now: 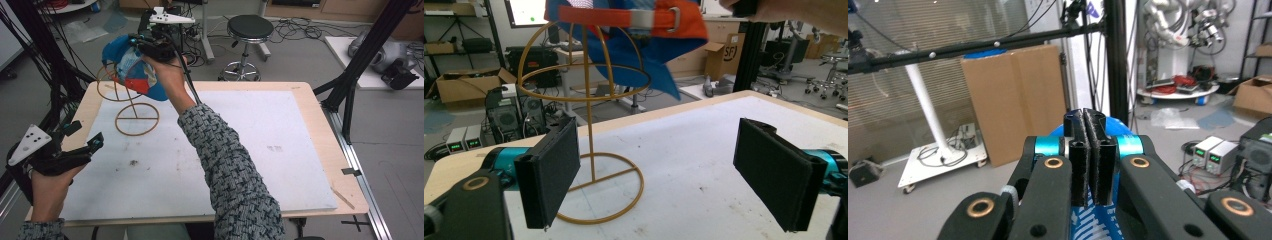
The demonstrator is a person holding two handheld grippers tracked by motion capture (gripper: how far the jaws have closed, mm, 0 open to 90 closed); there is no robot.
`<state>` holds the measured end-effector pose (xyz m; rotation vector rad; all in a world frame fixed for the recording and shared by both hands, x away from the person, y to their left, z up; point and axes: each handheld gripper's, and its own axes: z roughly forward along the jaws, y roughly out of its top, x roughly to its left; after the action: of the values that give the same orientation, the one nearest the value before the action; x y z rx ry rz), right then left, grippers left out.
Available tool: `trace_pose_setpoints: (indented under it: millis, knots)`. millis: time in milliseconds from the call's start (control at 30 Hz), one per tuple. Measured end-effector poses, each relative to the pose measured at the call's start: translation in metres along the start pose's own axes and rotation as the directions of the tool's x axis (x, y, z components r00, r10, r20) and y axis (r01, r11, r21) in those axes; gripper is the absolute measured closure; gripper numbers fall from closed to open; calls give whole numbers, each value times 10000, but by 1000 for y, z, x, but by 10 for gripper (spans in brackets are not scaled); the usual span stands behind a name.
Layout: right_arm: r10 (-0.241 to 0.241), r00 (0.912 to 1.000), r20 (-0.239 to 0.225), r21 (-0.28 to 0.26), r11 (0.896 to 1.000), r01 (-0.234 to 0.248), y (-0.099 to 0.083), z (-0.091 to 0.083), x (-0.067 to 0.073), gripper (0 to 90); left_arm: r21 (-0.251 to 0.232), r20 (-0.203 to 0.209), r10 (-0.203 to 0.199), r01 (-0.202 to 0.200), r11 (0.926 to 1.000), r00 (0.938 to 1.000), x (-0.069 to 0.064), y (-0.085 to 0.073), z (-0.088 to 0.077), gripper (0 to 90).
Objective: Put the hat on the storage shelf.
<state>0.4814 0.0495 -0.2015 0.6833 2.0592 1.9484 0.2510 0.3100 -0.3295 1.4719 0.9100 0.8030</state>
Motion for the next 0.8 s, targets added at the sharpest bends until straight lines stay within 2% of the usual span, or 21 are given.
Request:
trace_pose_setpoints:
  millis: [200,433,667,800]
  knots:
    - [-161,9997,-196,338,9993,168,-7,16,10,890,-28,13,-22,22,10000,10000,0,0,0,189]
    - [-140,9990,-419,676,9976,168,-16,32,18,889,-27,40,-8,8,10000,10000,0,1,0,189]
    - [-513,9969,-597,1186,9912,581,-25,44,29,890,-50,79,-17,17,10000,10000,-1,1,0,189]
    - [-559,9960,-690,1396,9881,652,-29,50,33,889,-54,80,-10,10,10000,10000,-1,1,0,189]
